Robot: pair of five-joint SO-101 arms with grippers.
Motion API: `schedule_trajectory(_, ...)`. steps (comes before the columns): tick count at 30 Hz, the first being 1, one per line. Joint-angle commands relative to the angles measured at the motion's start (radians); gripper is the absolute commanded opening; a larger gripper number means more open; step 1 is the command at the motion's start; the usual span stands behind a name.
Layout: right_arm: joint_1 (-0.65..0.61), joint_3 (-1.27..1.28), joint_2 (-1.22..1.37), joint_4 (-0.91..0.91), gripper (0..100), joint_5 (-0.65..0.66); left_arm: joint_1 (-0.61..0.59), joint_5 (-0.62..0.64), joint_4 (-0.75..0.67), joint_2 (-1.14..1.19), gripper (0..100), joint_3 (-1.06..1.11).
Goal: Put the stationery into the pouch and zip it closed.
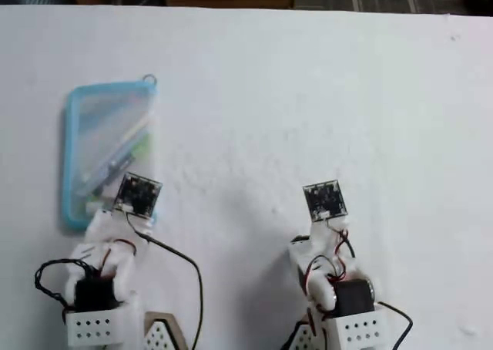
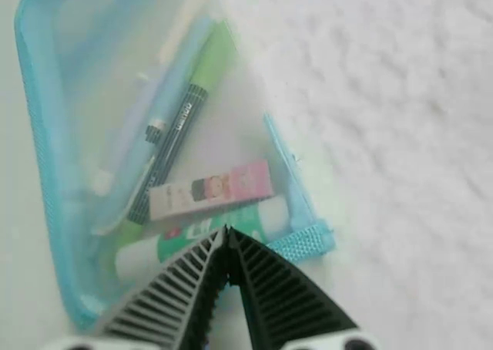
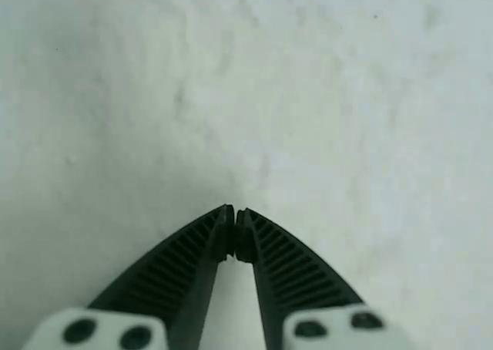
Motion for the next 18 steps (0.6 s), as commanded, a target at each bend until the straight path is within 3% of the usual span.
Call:
schedule_trajectory(1,0.01,0.011,-0.007,-0.03,1.8,-0.006,-0.008,-0.005,-0.009,-0.002,2,-0.003)
schedule_trajectory(18,0.004,0.011,-0.007,-0.031,1.8,-0.006,-0.008,-0.003,-0.009,-0.002,2,-0.003)
